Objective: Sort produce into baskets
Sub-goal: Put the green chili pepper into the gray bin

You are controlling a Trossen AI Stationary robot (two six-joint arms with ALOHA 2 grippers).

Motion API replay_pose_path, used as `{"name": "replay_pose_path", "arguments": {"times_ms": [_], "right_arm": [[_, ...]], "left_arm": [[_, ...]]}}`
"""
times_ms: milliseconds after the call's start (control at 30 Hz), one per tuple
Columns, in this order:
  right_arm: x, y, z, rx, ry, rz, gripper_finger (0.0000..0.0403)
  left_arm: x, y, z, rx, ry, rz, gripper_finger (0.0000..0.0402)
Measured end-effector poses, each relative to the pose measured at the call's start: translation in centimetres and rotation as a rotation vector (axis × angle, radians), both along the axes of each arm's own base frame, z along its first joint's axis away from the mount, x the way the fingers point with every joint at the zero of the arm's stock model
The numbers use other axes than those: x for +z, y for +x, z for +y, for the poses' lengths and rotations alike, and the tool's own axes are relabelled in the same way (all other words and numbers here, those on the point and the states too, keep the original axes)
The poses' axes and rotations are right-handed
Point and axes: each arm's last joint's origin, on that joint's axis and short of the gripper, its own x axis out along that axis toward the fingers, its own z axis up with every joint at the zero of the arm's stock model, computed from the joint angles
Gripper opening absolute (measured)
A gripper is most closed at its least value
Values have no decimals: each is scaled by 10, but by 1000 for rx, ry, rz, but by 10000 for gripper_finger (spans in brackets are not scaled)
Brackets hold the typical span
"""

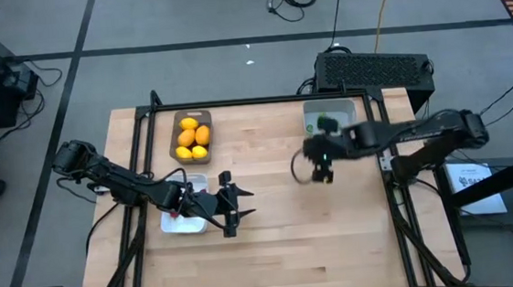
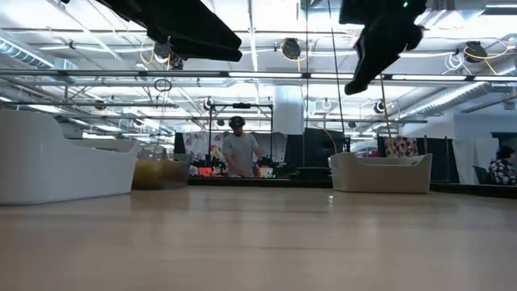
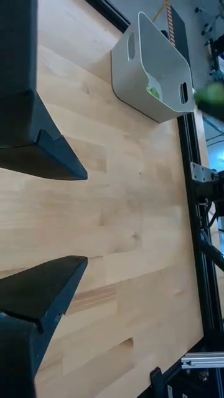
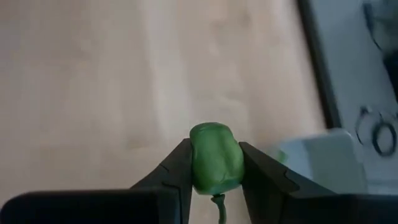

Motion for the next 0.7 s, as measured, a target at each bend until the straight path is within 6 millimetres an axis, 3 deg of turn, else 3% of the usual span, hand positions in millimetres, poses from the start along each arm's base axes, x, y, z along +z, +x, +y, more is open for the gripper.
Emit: {"name": "replay_pose_path", "arguments": {"times_ms": [433,700], "right_arm": [[-8,-31,-104,-348,-24,99,100],[-12,-53,-143,-523,3,111,101]], "left_arm": [[-2,-1,1,26,7,13,219],[-2,-1,2,34,3,19,219]]}}
